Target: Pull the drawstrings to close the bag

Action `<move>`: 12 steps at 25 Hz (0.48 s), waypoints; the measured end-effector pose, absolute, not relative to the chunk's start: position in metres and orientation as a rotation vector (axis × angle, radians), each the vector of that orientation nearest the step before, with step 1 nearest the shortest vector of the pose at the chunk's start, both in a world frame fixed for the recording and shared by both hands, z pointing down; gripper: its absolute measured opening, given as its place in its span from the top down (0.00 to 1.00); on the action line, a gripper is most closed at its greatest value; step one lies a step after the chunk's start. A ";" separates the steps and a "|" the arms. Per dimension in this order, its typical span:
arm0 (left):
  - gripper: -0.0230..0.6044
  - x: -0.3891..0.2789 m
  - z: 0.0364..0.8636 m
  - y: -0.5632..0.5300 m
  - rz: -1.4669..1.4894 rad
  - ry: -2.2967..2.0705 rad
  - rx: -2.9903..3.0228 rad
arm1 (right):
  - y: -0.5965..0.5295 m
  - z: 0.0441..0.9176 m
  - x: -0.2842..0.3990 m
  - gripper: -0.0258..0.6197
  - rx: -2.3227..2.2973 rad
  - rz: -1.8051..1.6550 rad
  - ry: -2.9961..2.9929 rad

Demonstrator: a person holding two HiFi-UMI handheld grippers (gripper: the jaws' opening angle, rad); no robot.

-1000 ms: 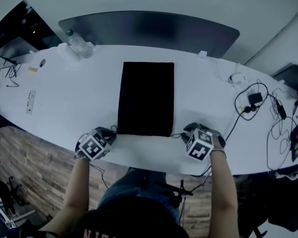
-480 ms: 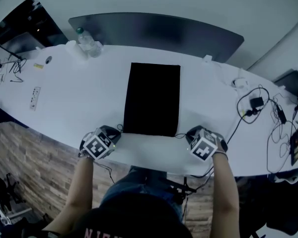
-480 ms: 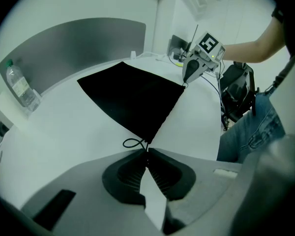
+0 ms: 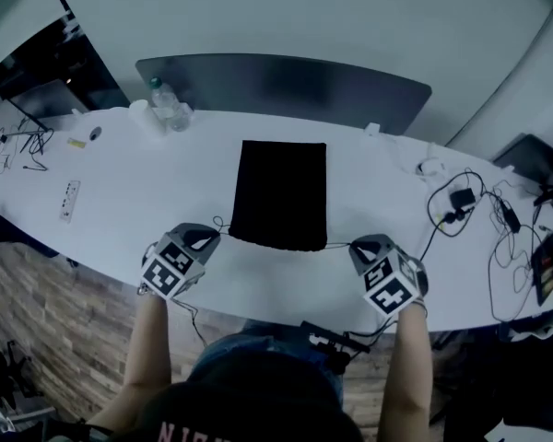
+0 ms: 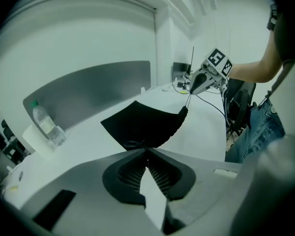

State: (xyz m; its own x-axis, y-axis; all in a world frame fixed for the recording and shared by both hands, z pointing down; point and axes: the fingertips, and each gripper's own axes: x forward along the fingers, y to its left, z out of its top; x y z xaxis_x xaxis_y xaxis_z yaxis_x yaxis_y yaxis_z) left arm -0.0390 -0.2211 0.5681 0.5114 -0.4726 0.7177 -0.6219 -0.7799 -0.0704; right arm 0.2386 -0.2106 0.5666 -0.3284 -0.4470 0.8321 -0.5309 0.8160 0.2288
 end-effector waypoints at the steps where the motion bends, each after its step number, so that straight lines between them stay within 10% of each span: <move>1: 0.94 -0.039 0.558 -0.227 1.112 -0.961 2.580 | -0.215 0.557 0.239 0.95 0.773 0.090 -1.986; 12: 0.94 -0.044 0.461 -0.289 0.887 -1.344 2.792 | -0.262 0.449 0.242 0.95 1.494 -0.106 -2.048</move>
